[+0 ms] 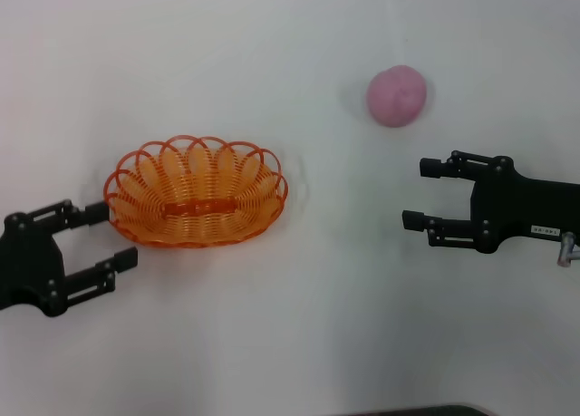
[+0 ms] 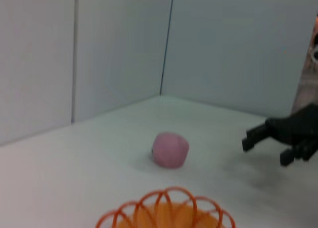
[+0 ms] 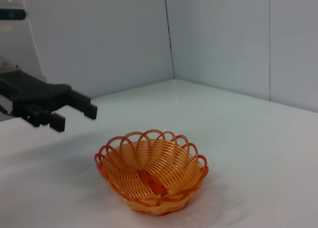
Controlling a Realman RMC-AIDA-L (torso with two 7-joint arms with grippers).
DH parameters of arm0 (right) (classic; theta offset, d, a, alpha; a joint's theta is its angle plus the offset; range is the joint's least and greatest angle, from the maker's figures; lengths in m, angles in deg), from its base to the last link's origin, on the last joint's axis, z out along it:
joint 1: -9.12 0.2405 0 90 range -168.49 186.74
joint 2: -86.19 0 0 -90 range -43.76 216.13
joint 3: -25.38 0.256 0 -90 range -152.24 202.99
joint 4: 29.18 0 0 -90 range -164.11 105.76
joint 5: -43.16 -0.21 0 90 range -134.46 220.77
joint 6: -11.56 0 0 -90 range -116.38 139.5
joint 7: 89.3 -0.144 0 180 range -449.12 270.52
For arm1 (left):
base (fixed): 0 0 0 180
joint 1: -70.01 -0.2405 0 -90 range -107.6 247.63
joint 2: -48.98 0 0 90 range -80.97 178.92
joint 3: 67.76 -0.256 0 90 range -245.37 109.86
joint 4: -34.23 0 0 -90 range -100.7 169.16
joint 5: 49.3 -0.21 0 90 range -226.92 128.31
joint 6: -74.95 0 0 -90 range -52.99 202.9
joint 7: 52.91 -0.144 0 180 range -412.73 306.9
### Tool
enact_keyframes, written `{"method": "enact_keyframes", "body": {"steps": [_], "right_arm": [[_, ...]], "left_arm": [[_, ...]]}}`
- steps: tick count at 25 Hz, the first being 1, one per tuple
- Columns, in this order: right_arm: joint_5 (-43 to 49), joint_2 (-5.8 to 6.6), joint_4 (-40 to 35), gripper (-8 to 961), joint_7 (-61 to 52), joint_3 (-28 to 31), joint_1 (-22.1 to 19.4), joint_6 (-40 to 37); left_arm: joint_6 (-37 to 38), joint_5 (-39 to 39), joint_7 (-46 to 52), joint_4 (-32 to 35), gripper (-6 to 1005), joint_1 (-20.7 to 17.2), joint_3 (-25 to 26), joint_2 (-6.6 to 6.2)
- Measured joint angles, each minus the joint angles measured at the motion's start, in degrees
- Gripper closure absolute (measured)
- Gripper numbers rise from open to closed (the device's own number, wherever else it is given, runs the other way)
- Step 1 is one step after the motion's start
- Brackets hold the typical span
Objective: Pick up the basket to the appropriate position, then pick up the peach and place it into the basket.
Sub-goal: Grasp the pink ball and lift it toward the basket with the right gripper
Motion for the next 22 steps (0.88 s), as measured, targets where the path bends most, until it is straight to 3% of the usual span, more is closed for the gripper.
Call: {"method": "enact_keyframes", "body": {"steps": [6,12,17,22], "right_arm": [[0.3,0.00,0.1,136,0.0,-0.3,-0.1,0.3],[0.5,-0.01,0.1,136,0.0,-1.0,-0.1,0.4],[0.5,0.00,0.2,135,0.0,-2.0,-0.1,1.2],[0.5,0.00,0.8,134,0.0,-3.0,-0.2,2.2]], "left_arm": [[-3.3,-2.3,-1.6,-1.5,325,-0.3,0.0,0.12],[-4.1,-4.5,-2.4,-2.3,272,-0.5,0.0,0.12],[-4.3,-4.6,-2.4,-2.6,163,-0.8,0.3,0.12],[-4.6,-4.8,-2.5,-3.0,162,-0.8,0.2,0.12]]}}
